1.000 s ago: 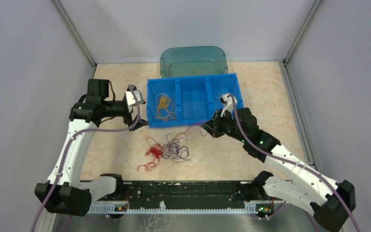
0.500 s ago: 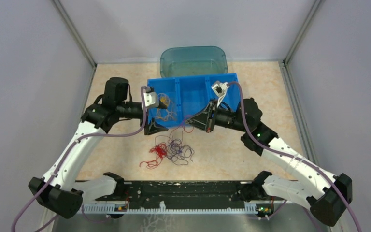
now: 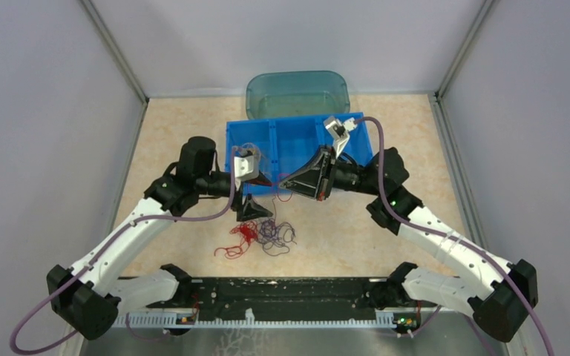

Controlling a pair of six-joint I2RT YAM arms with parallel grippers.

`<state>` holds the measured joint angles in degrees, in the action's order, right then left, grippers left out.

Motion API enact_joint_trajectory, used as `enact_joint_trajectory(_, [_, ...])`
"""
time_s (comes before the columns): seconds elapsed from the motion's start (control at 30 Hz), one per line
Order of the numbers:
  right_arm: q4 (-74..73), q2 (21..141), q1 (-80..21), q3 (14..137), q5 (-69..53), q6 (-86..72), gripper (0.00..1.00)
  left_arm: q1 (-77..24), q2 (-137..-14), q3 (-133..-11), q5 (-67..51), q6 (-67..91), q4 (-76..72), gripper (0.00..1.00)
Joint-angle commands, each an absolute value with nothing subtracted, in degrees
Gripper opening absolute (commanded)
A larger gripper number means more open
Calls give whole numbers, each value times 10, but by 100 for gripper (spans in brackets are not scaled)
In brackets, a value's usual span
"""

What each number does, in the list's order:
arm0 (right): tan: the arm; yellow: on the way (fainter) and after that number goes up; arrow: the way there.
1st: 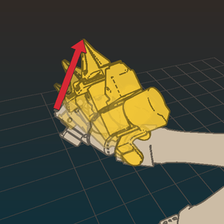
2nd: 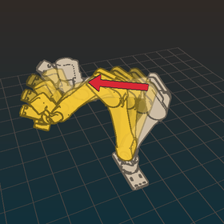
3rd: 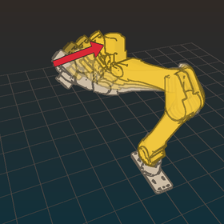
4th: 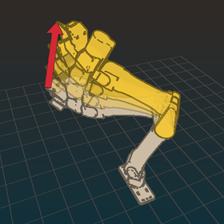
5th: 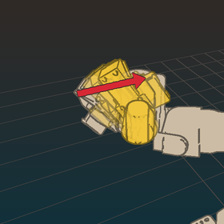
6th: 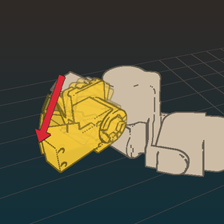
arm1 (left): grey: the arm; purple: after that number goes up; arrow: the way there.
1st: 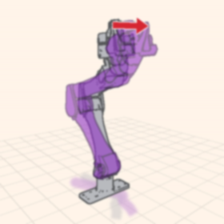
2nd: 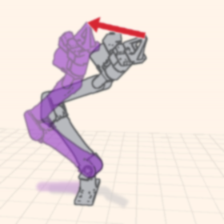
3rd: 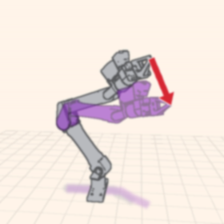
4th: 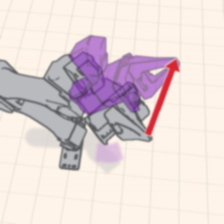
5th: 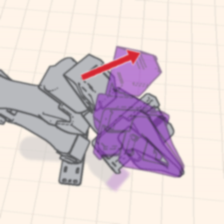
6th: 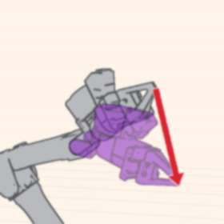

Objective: Untangle the cables

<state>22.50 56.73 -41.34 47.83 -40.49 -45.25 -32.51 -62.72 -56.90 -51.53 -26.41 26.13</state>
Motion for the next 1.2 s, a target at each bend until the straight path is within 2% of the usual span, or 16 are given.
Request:
enact_joint_trajectory(0.0, [342, 584, -411, 529, -465, -516, 0, -328, -596, -553, -515, -176, 99, 91])
enact_joint_trajectory(0.17, [363, 595, -411, 538, -475, -532, 0, -331, -618, -571, -570, -127, 91, 87])
enact_joint_trajectory(0.23, [360, 595, -411, 542, -475, -529, 0, -334, -622, -570, -582, -119, 89, 83])
enact_joint_trajectory(0.3, [360, 596, -411, 543, -475, -526, 0, -336, -622, -568, -587, -120, 89, 75])
enact_joint_trajectory(0.4, [354, 600, -411, 549, -472, -520, 0, -337, -617, -566, -582, -121, 87, 54])
enact_joint_trajectory(0.53, [356, 604, -411, 550, -470, -517, 0, -337, -616, -580, -590, -115, 85, 14])
enact_joint_trajectory(0.6, [354, 605, -411, 549, -466, -510, 2, -337, -620, -592, -592, -107, 88, 1])
enact_joint_trajectory(0.73, [324, 592, -411, 538, -454, -469, 46, -336, -628, -642, -596, -131, 140, 0])
enact_joint_trajectory(0.87, [186, 538, -411, 528, -388, -327, 76, -336, -634, -706, -592, -149, 196, 0])
enact_joint_trajectory(1.0, [92, 476, -411, 498, -300, -234, 85, -336, -648, -766, -593, -162, 234, 0])
enact_joint_trajectory(1.17, [74, 434, -411, 449, -267, -185, 86, -336, -666, -835, -593, -184, 264, 0])
